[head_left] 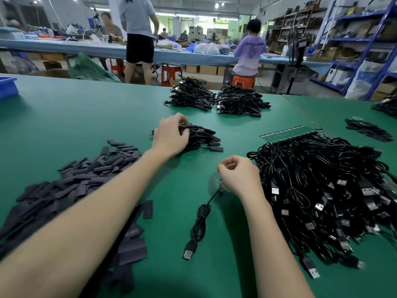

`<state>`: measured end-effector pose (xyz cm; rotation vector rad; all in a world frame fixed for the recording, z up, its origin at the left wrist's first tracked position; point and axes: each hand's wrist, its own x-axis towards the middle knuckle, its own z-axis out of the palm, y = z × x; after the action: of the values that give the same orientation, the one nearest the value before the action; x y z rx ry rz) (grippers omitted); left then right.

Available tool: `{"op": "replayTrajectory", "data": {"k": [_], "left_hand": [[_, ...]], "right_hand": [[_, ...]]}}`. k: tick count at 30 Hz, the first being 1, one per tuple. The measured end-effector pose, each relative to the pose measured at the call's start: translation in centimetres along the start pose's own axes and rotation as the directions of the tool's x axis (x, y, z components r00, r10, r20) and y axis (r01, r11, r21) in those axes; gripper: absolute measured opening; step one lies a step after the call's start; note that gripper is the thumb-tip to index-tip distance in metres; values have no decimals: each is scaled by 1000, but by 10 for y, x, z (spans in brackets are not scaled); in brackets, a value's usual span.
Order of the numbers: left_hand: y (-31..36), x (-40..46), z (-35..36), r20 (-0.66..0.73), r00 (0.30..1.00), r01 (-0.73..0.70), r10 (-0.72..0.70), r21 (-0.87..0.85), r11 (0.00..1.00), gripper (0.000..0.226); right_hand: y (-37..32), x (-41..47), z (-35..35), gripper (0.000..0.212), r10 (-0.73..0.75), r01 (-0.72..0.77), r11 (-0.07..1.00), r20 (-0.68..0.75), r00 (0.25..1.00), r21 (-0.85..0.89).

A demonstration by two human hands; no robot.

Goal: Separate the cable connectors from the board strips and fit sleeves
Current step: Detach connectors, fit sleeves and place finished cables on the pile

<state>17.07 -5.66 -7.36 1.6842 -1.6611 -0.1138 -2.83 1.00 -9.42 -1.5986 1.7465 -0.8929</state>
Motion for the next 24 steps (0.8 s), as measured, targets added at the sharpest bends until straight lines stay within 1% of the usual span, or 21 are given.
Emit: {"op": "replayTrajectory", "data": {"k": [1,3,4,6,8,10,12,14,15,16,17,18,20,21,22,23,24], "left_hand": [[4,-17,-4,-20,1000,6,-8,-93,996,17],[11,-54,-9,-45,997,45,-58,-248,968,10],[14,-70,-10,-33,995,77,-92,-305,949,7],[16,-93,-8,37,990,141,-137,-386,912,5],[18,-104,-4,123,982,182,-144,-409,894,5],[22,-108,0,170,976,195,-136,-406,893,6],[26,-110,5,199,971,201,-130,-400,894,10],[27,-113,9,247,956,256,-157,-444,858,16],[28,-115,10,287,939,316,-189,-502,805,19],[29,-116,11,341,914,390,-221,-581,715,20],[30,-117,11,404,882,464,-241,-659,593,19],[30,-118,11,467,850,525,-243,-715,462,17],[31,-120,10,578,792,610,-195,-757,234,14],[31,-121,9,610,776,630,-162,-763,145,13],[30,-121,9,623,768,636,-148,-768,74,12],[29,-121,8,623,767,633,-151,-773,26,10],[28,-120,7,621,766,629,-164,-777,-2,9]], "right_hand": [[-2,-1,-2,11,6,-6,991,-2,1000,-131],[-8,-4,-5,19,50,-36,935,31,998,-352],[-10,-6,-5,24,76,-47,903,50,996,-427],[-12,-10,-2,36,112,-66,864,64,992,-499],[-13,-13,2,44,118,-70,869,67,991,-490],[-14,-14,5,46,122,-73,910,97,988,-409],[-12,-12,6,48,119,-80,956,127,985,-281],[-9,-9,6,43,102,-92,993,139,985,-80],[-8,-7,5,40,101,-113,991,159,982,68],[-8,-6,4,39,109,-151,963,190,976,223],[-9,-5,2,39,120,-196,915,227,966,354],[-10,-4,2,40,128,-235,864,257,958,445],[-13,-4,0,41,126,-268,805,288,949,529],[-16,-5,-1,40,112,-265,802,301,947,536],[-18,-6,-1,38,95,-253,814,311,946,523],[-20,-8,-3,34,77,-233,834,311,947,501],[-22,-10,-5,29,62,-207,853,299,952,480]]}}
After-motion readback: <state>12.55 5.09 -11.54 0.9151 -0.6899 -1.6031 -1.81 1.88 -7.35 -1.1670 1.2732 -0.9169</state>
